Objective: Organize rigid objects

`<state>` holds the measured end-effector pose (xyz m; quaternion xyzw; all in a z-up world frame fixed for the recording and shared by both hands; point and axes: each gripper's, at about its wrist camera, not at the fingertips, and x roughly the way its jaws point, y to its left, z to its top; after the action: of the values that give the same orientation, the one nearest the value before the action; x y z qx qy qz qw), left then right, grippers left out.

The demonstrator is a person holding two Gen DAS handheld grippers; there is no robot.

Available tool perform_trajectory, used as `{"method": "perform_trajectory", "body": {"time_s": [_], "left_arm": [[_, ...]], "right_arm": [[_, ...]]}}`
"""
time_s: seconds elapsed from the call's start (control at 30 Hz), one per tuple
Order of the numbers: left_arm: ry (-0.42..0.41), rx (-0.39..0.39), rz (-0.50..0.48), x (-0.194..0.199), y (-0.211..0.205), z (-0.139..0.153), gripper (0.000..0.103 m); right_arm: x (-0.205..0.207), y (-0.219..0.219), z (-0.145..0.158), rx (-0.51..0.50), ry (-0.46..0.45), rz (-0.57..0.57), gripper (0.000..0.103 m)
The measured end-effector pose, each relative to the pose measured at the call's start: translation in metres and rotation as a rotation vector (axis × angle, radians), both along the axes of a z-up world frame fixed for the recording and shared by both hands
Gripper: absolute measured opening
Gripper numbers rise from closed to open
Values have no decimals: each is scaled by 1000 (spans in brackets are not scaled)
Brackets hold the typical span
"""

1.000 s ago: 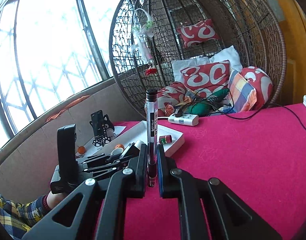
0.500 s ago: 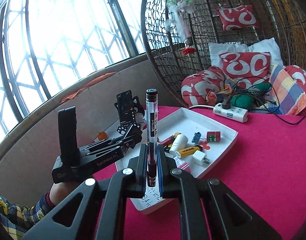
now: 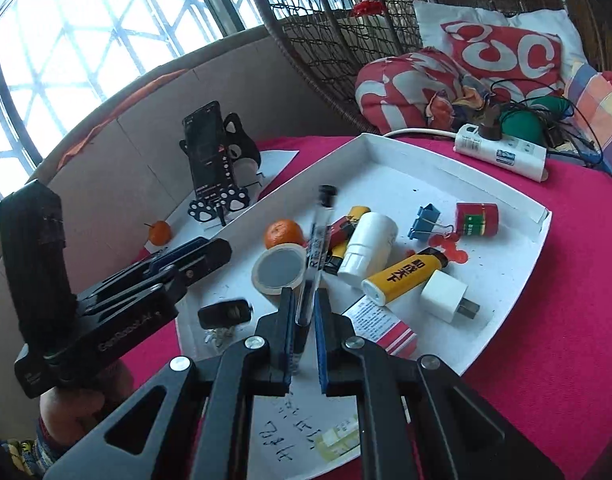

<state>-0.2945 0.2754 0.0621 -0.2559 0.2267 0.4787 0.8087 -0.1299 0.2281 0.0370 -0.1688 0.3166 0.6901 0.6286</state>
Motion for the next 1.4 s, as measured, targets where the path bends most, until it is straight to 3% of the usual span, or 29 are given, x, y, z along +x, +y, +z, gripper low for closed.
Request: {"method": "perform_trajectory", "body": {"time_s": [0.07, 0.13, 0.17, 0.43, 0.7, 0.87, 0.97, 1.23, 1.4], "left_arm": [[18, 19, 20, 1, -1, -1, 93], [33, 26, 29, 2, -2, -1, 94], [40, 24, 30, 3, -2, -1, 94], [88, 47, 43, 12, -14, 3, 94], [103, 77, 22, 21, -31, 14, 94], [67, 95, -58, 29, -48, 26, 94], [97, 132, -75, 39, -63, 38, 94], [176, 244, -93, 56, -101, 59, 94], [232, 328, -112, 65, -129, 73, 94]], "right_arm": [[1, -4, 1, 14, -31, -34, 34], [3, -13, 3, 39, -58, -74, 95], [5, -19, 4, 59, -65, -92, 101], [14, -42, 9, 97, -41, -128, 103], [1, -62, 16, 149, -120, -122, 103], [-5, -79, 22, 185, -199, -148, 103], [-6, -92, 28, 218, -246, -175, 103], [3, -119, 39, 259, -315, -309, 103], [7, -140, 44, 307, -425, -496, 103]]}}
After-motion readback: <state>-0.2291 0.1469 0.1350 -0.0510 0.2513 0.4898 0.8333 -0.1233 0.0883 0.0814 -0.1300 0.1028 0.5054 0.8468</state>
